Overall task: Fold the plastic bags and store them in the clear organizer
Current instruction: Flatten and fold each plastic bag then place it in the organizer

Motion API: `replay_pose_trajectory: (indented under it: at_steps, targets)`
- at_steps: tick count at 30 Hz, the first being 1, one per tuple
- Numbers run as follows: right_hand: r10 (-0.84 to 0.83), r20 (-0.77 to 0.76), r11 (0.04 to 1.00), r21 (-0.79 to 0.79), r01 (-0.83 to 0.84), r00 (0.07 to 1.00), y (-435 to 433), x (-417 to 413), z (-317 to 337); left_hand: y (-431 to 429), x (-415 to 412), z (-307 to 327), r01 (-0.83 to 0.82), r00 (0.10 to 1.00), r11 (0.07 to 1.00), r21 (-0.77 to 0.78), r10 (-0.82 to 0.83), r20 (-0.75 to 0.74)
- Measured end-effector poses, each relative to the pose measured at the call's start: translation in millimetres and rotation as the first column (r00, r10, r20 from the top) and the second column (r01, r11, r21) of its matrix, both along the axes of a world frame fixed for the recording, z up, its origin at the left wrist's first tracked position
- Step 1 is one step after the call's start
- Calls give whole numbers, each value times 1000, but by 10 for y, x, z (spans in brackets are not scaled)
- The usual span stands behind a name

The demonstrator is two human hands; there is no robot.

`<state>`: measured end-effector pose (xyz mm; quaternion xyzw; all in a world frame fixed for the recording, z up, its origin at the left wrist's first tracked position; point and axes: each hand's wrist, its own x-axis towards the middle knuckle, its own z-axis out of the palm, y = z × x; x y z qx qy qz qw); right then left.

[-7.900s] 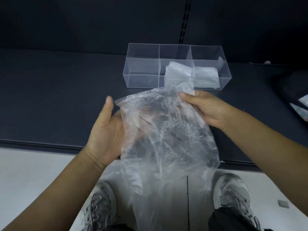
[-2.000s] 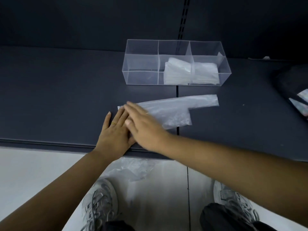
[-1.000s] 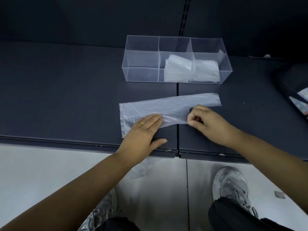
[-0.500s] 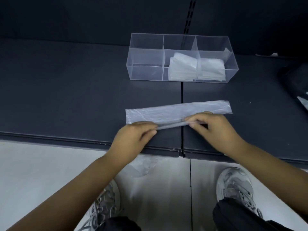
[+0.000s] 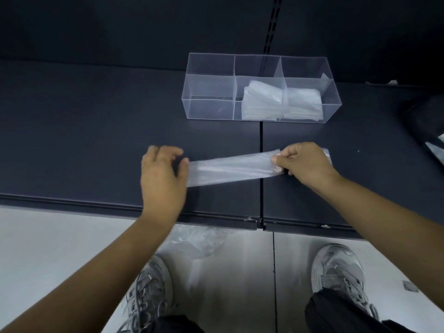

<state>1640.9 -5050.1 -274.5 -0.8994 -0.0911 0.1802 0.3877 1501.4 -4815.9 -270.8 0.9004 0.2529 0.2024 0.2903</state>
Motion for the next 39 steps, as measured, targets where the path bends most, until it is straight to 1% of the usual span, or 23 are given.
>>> replay_pose_trajectory:
  at_steps: [1, 2, 3, 4, 6, 7, 9, 10, 12, 13, 14, 15, 16, 17, 19, 21, 25, 26, 28, 30, 32, 36, 39]
  targets:
    - [3, 8, 1000, -9, -3, 1000, 7, 8, 2, -120, -7, -3, 108, 992, 986, 125, -116, 53]
    - [2, 16, 1000, -20, -2, 1000, 13, 11, 2, -253, -6, -38, 254, 963, 947, 199, -267, 44]
    - [1, 25, 1000, -25, 0, 1000, 20, 12, -2, -382, -10, -80, 397, 916, 892, 214, -398, -42]
    - [-2, 37, 999, -32, 3, 999, 25, 11, -6, -487, -17, -131, 501, 864, 844, 192, -473, -174]
    - [-11, 54, 999, -41, 13, 998, 35, -1, -18, -554, -25, -252, 563, 779, 803, 195, -437, -450]
    - [-20, 52, 999, -34, 21, 998, 38, -8, -24, -533, -28, -319, 569, 755, 788, 234, -388, -530]
    - [-49, 45, 998, -30, 50, 998, 66, -37, -21, -484, -38, -406, 567, 747, 769, 296, -329, -578]
    - [-63, 92, 996, -64, 69, 994, 81, -57, -16, -478, -34, -422, 564, 749, 767, 304, -321, -580]
    - [-28, 358, 986, -145, 85, 933, 134, -163, 19, -488, -25, -416, 567, 739, 764, 308, -306, -601]
    - [51, 491, 990, -142, 23, 870, 179, -241, 27, -492, -27, -421, 567, 737, 761, 316, -298, -606]
    - [169, 555, 984, -141, -108, 815, 241, -337, 38, -495, -29, -429, 565, 739, 759, 323, -292, -607]
    - [324, 549, 946, -168, -277, 771, 299, -424, 16, -493, -31, -433, 566, 738, 757, 326, -289, -610]
    - [487, 486, 873, -238, -426, 726, 347, -508, -29, -490, -29, -438, 570, 736, 754, 326, -292, -611]
    - [608, 395, 793, -327, -514, 688, 353, -563, -105, -485, -30, -444, 574, 735, 752, 324, -298, -609]
    - [695, 276, 689, -518, -506, 664, 236, -529, -261, -476, -29, -435, 578, 734, 751, 319, -308, -605]
    - [679, 262, 665, -615, -423, 686, 24, -377, -326, -472, -34, -415, 580, 730, 753, 312, -309, -610]
    - [526, 249, 730, -622, -282, 813, -492, -74, -346, -481, -37, -383, 589, 735, 741, 323, -324, -596]
    - [466, 257, 765, -598, -239, 847, -605, -23, -341, -479, -34, -382, 590, 736, 740, 323, -328, -592]
    - [298, 326, 876, -468, -121, 897, -758, 82, -304, -480, -36, -390, 590, 736, 738, 329, -324, -594]
    - [172, 402, 931, -364, -15, 899, -784, 192, -247, -479, -39, -396, 588, 738, 737, 334, -319, -594]
    - [163, 398, 930, -369, -5, 903, -731, 254, -206, -478, -38, -388, 591, 735, 737, 328, -325, -594]
    - [223, 400, 936, -341, -82, 889, -698, 234, -160, -466, -40, -374, 605, 726, 726, 327, -334, -602]
    - [153, 344, 965, -255, -64, 926, -783, 115, -80, -408, -30, -373, 643, 706, 693, 326, -371, -604]
